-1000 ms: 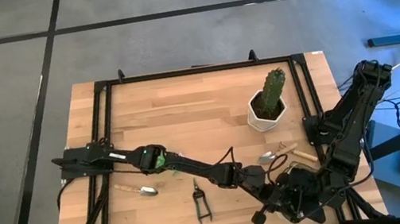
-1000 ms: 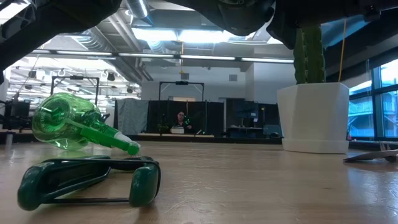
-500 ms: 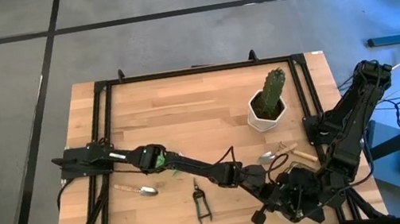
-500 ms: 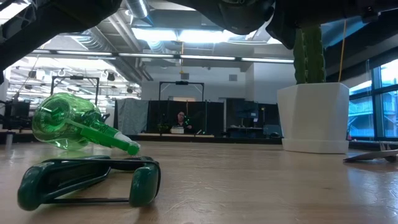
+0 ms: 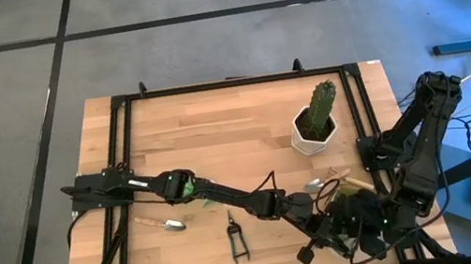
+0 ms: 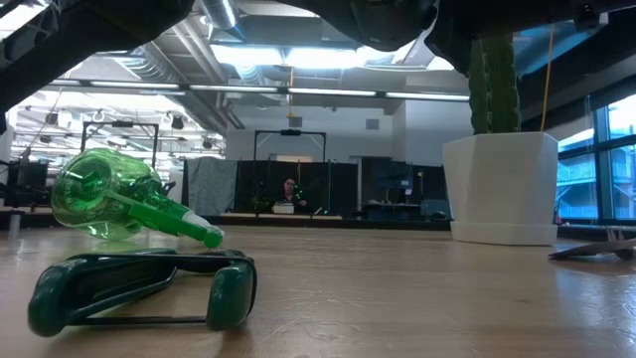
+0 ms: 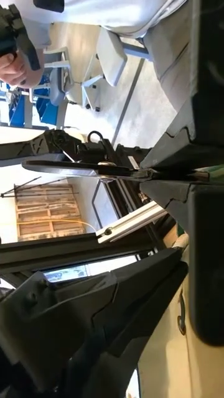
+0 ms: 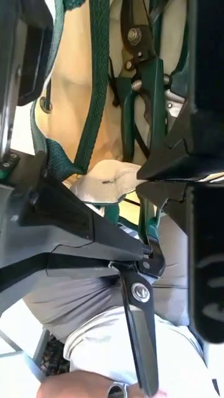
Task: Pick & Place Garden tools in Gardening bag
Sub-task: Put the top grafting pruner into the side pocket of the white bag
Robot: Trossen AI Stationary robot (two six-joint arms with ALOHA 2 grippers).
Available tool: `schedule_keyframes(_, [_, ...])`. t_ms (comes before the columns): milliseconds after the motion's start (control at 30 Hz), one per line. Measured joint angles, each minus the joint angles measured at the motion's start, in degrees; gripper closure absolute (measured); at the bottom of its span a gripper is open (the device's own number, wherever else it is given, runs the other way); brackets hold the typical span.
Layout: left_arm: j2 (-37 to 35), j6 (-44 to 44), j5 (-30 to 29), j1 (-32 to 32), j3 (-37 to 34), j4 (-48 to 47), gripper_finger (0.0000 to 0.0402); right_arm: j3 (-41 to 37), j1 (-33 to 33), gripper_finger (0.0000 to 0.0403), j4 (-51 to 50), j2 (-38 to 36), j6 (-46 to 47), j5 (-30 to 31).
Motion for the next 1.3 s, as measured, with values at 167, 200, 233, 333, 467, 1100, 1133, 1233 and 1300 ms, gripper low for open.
schedule_keyframes(167, [0.11, -0.43, -1.51, 0.17, -0.09, -0.11, 0.0393, 0.04, 1.10, 0.0403, -0.69, 0.53, 1.95, 0.93])
schedule_keyframes(200, [0.18, -0.58, -2.00, 0.17, -0.12, -0.16, 0.0393, 0.04, 1.37, 0.0403, -0.85, 0.78, 2.53, 0.99])
schedule_keyframes(233, [0.20, -0.83, -2.31, 0.15, -0.15, -0.19, 0.0393, 0.04, 1.66, 0.0403, -0.95, 0.99, 3.01, 1.14])
schedule_keyframes(333, [0.20, -2.52, -3.76, 0.11, -0.39, -0.44, 0.0393, 0.09, 2.65, 0.0403, -1.34, 1.25, 4.58, 1.26])
schedule_keyframes(467, [0.19, -4.63, -6.74, 0.11, -1.85, 0.00, 0.0393, 0.09, 4.07, 0.0403, -1.50, 1.29, 5.87, 3.48])
schedule_keyframes(1100, [-0.79, -3.13, -21.42, -2.63, -2.25, -2.99, 0.0393, 0.09, 7.16, 0.0403, -2.78, 1.29, 9.88, 8.19])
schedule_keyframes(1133, [-0.79, -3.11, -21.60, -2.63, -2.25, -2.99, 0.0393, 0.09, 7.17, 0.0403, -2.76, 1.29, 9.87, 8.17])
schedule_keyframes(1233, [-0.79, -3.46, -21.75, -2.76, -2.25, -2.99, 0.0392, 0.09, 7.17, 0.0403, -2.33, 1.29, 9.93, 6.92])
schedule_keyframes(1300, [-0.79, -3.54, -21.79, -2.99, -2.25, -2.97, 0.0387, 0.09, 7.17, 0.0403, -2.30, 1.29, 10.28, 6.19])
